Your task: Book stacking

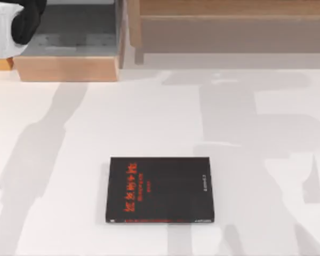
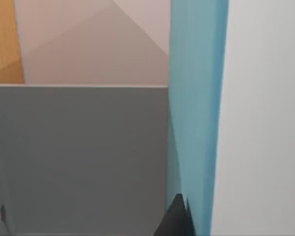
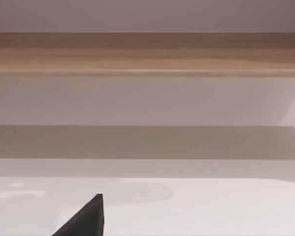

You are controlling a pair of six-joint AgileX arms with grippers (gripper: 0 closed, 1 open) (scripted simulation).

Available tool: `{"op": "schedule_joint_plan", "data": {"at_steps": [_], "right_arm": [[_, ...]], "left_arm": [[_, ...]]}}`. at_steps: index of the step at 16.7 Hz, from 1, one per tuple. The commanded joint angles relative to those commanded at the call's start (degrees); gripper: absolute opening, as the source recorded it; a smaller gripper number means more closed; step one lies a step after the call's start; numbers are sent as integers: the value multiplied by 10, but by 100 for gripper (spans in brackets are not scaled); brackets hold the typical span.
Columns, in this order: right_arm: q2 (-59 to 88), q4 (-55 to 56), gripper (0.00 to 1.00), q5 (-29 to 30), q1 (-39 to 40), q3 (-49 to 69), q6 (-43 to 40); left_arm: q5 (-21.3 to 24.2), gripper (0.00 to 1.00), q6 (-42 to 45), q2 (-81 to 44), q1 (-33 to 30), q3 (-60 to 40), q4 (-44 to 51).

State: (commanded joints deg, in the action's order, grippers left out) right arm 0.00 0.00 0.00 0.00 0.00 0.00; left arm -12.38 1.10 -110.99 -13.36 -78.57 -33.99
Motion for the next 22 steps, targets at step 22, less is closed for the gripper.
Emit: {"op": "schedule_joint_plan", "data": {"at_steps": [22], "right_arm": [[0, 0, 100, 0, 0, 0, 0]], "left_arm": [[-424, 0, 351, 148, -561, 365, 334]]}}
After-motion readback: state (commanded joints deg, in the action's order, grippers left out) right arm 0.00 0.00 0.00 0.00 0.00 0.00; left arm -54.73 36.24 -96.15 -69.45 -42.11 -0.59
